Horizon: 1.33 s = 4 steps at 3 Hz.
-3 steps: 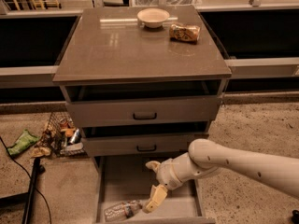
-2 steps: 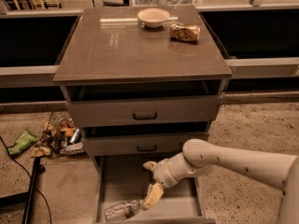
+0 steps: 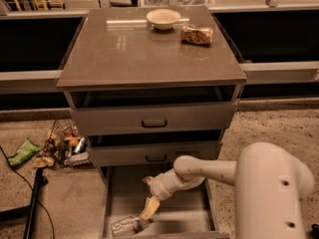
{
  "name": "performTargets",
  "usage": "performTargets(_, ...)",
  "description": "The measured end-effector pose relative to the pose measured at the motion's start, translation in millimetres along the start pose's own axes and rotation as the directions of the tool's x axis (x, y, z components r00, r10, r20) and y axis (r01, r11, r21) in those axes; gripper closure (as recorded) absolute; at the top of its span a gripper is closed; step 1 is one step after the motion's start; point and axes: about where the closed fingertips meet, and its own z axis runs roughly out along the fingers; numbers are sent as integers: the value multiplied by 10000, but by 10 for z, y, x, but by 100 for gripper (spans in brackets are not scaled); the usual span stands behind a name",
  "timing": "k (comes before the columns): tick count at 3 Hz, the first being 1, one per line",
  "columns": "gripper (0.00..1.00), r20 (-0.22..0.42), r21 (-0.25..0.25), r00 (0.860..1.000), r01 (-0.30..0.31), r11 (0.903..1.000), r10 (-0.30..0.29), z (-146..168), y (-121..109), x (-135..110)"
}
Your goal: Pick water bottle from bottom drawer and place on counter
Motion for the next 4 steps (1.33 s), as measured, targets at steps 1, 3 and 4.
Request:
performTargets(1, 0, 61, -266, 9997, 246, 9993, -245, 451, -192, 184)
performTargets(3, 0, 559, -635, 9981, 278, 9976, -243, 849, -411, 335)
performTargets(4, 0, 529, -840, 9985, 206, 9963, -162, 1027, -461, 463)
